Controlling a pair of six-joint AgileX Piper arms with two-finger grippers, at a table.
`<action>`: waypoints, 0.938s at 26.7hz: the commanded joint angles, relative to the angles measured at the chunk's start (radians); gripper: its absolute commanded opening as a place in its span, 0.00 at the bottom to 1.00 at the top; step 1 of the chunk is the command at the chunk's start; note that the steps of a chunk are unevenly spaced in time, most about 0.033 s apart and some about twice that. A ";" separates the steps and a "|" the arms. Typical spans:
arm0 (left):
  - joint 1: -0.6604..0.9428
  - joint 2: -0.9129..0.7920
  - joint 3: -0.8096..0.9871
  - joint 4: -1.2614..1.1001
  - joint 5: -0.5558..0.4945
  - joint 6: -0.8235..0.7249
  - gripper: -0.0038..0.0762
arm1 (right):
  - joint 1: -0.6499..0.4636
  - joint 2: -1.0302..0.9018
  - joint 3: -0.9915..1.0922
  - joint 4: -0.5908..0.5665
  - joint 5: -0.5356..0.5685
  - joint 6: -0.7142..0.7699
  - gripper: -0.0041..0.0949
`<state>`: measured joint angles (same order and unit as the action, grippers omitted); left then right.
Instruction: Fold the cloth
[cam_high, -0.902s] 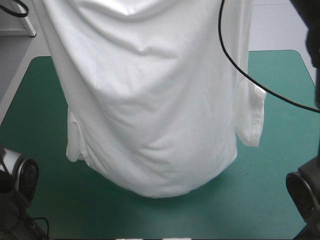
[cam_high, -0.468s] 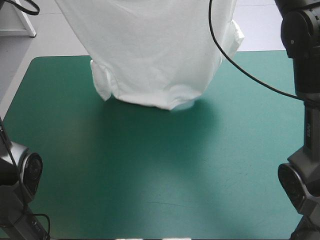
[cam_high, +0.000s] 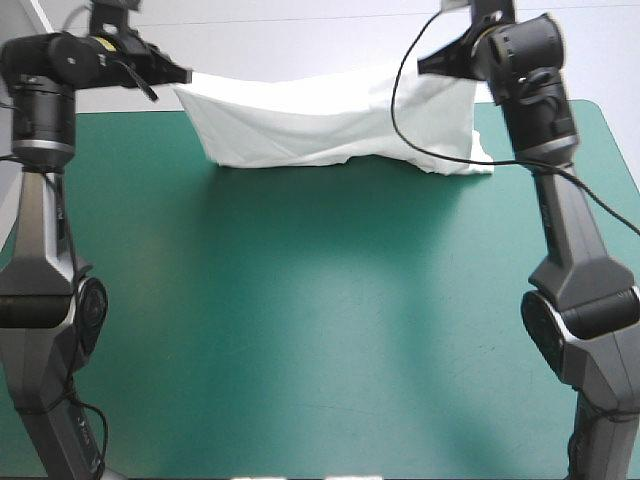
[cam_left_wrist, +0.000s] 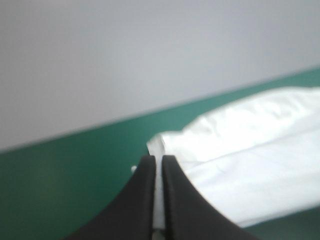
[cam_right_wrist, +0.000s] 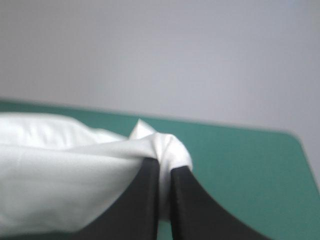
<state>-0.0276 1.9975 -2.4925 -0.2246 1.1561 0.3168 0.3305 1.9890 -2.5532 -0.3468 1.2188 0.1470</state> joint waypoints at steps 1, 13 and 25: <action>-0.002 0.010 0.064 -0.037 0.054 -0.026 0.04 | -0.014 0.030 0.077 0.049 0.029 -0.002 0.02; -0.004 -0.061 0.451 -0.009 0.134 0.005 0.04 | -0.014 -0.118 0.609 0.158 0.029 -0.008 0.02; -0.004 -0.644 1.338 0.066 0.132 -0.063 0.04 | -0.012 -0.708 1.464 0.294 0.029 -0.048 0.02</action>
<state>-0.0276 1.4827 -1.2458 -0.1748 1.2355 0.2851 0.3232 1.4012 -1.1661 -0.0715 1.2276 0.1108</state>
